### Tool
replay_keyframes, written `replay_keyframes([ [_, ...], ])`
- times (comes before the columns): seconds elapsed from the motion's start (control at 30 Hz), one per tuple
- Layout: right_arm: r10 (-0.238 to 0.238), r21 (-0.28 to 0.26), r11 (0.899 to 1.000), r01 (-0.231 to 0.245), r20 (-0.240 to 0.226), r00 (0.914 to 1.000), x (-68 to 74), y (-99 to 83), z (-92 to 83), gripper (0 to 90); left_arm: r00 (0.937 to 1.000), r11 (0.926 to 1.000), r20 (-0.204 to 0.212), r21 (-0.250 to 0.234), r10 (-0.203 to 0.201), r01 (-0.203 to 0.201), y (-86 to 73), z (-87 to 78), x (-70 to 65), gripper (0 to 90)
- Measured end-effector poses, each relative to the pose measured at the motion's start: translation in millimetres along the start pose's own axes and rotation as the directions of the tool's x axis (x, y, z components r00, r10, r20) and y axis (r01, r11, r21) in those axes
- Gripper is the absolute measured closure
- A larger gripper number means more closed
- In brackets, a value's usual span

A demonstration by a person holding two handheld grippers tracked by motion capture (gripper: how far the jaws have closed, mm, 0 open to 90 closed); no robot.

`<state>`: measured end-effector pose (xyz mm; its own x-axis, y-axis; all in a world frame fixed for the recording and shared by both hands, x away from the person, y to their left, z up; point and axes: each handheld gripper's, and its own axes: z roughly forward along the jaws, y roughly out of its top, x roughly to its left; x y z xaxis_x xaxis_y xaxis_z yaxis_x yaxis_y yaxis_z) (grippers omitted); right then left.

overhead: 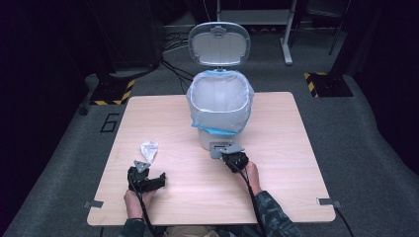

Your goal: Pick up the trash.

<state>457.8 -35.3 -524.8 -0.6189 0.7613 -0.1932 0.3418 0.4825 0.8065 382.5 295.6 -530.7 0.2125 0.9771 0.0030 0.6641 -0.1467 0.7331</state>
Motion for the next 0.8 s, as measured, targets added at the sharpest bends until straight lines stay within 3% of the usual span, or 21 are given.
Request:
replay_keyframes([
  [0.17, -0.001, 0.0, 1.0, 0.001, -0.002, 1.0, -0.8, -0.2, 0.1, 90.0, 0.9998, 0.9994, 0.017, 0.033, 0.013, -0.013, -0.6, -3.0, 1.2, 1.7],
  [0.23, 0.0, 0.0, 1.0, 0.0, -0.003, 1.0, -1.2, -0.3, 0.1, 90.0, 0.9995, 0.9984, 0.03, 0.057, 0.003, -0.005, 4.1, -6.7, 8.5, 0.0],
  [0.3, -0.008, 0.002, 1.0, 0.008, -0.003, 1.0, -1.6, -0.4, 0.0, 90.0, 0.9996, 0.9988, 0.029, 0.048, -0.006, 0.005, 6.2, -9.0, 10.7, 0.1],
  [0.47, 0.027, -0.001, 1.0, -0.027, -0.022, 0.9994, -4.0, -0.3, 0.1, 90.0, 0.9998, 0.9997, 0.018, 0.023, -0.012, 0.011, 24.6, -19.8, 26.5, 0.0],
  [0.8, 0.03, -0.003, 1.0, -0.03, -0.022, 0.9993, -2.6, -0.2, -0.1, 90.0, 0.9994, 0.9994, 0.022, 0.025, -0.026, 0.025, 44.5, -8.2, 44.7, 0.4],
])
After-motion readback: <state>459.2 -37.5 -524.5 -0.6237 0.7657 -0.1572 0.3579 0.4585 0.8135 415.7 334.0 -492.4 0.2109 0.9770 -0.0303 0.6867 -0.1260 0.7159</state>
